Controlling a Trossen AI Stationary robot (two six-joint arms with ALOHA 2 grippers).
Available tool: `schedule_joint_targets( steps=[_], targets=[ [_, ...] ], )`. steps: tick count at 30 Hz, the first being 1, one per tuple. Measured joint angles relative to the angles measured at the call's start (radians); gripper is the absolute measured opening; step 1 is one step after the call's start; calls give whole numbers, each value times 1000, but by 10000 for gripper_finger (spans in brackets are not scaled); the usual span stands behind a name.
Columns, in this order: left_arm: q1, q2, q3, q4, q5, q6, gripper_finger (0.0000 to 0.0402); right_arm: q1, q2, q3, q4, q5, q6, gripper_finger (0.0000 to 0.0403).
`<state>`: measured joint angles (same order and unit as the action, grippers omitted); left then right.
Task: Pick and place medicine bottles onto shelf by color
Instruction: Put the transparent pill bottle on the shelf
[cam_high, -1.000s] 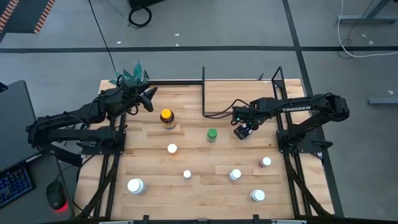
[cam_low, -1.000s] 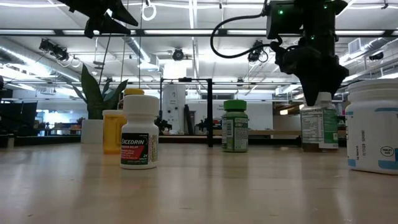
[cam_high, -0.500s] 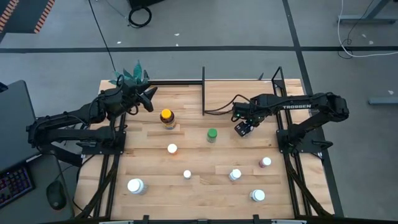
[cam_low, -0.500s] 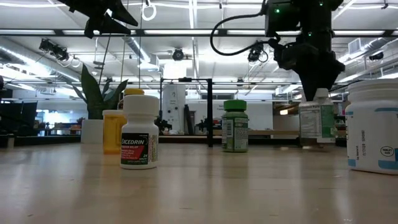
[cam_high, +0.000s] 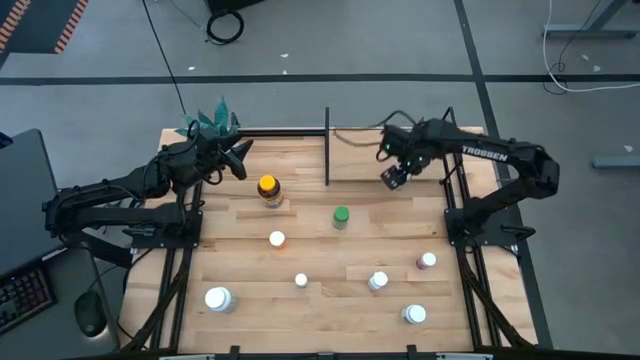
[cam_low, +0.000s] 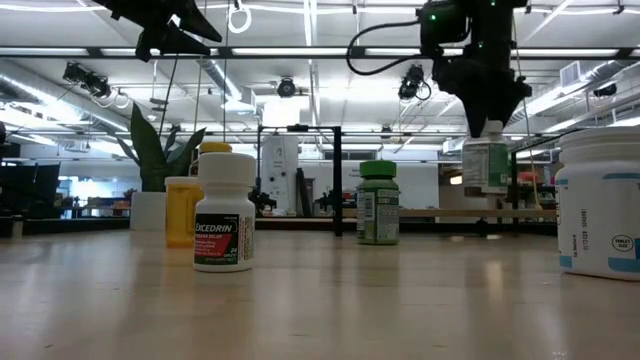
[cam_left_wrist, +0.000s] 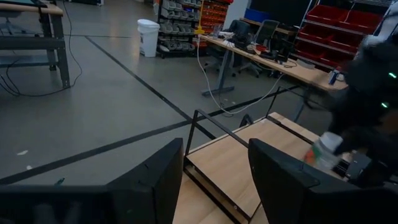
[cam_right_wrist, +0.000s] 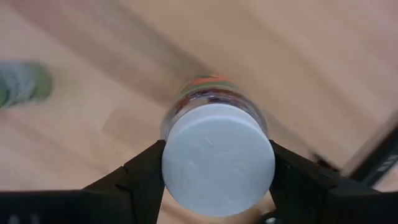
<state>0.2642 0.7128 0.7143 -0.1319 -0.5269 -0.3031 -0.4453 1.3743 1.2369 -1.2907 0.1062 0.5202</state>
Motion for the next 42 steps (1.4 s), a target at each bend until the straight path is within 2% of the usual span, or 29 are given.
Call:
schedule_joint_targets(
  steps=[7,11,17,23,31,35,42],
  targets=[
    [0,0,0,0,0,0,190,-216,-1,4,2,40,-177,245],
    [0,0,0,0,0,0,190,-312,-1,4,20,82,-378,245],
    [0,0,0,-1,0,0,188,-407,-1,4,74,79,-726,245],
    [0,0,0,-2,1,0,189,-471,-1,4,132,76,-931,245],
    [0,0,0,-47,14,-29,190,-577,-1,5,171,54,-934,245],
    [0,0,0,-60,35,-48,190,-586,4,5,176,25,-931,245],
    [0,0,0,-62,65,-56,188,-586,75,5,172,32,-858,245]
  ],
)
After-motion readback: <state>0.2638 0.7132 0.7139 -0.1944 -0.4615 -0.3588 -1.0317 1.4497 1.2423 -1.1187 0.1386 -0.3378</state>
